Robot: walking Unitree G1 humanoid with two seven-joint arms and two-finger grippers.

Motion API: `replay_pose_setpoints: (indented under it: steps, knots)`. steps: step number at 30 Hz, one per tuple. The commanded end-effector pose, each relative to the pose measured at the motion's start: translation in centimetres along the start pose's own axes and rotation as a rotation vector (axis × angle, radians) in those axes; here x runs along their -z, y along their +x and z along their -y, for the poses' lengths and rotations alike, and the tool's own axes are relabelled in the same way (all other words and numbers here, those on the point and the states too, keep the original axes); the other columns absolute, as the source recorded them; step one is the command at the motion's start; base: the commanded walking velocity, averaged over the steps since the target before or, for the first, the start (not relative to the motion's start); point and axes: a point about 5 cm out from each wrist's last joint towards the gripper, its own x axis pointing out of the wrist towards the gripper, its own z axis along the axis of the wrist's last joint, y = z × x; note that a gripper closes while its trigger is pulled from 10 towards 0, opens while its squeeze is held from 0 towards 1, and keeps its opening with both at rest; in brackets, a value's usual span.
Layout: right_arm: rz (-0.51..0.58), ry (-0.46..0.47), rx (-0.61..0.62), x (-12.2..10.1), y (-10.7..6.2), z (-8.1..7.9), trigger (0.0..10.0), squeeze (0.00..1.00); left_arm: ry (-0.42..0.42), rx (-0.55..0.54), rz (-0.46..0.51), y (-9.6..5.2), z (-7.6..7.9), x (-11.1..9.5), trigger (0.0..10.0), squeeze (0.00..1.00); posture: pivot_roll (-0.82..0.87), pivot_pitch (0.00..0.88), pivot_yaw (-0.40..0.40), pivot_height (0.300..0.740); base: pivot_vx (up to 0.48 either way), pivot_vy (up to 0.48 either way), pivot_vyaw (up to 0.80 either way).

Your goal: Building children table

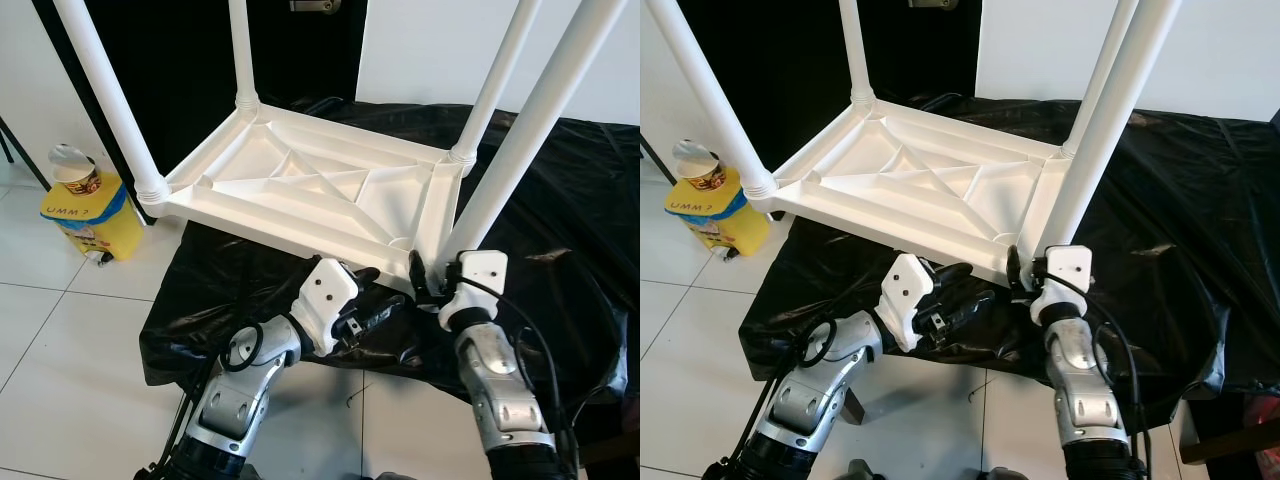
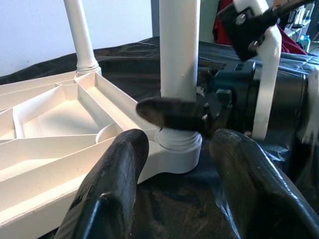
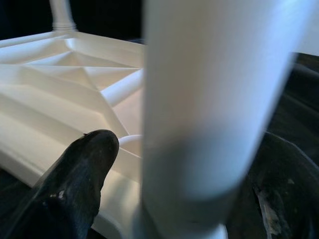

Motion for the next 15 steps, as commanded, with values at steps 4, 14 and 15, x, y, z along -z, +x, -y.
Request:
replay_pose_setpoints:
  steps: [4,14,15]
  knots:
    - [-0.017,0.026,-0.071,-0.3,-0.4,1.5,10.0,1.0,0.005,-0.055,-0.013,0.1,-0.3,0.2,10.0,0.0,-0.02,0.044,-0.064,0.74,0.0,0.0,0.0]
    - [-0.062,-0.048,-0.341,-0.5,1.1,2.0,10.0,0.0,0.011,0.002,-0.023,0.3,0.2,0.4,10.0,0.0,-0.03,0.049,-0.046,0.74,0.0,0.0,0.0]
    - [-0.062,-0.048,-0.341,-0.5,1.1,2.0,10.0,0.0,0.011,0.002,-0.023,0.3,0.2,0.4,10.0,0.0,-0.03,0.049,-0.046,0.74,0.0,0.0,0.0]
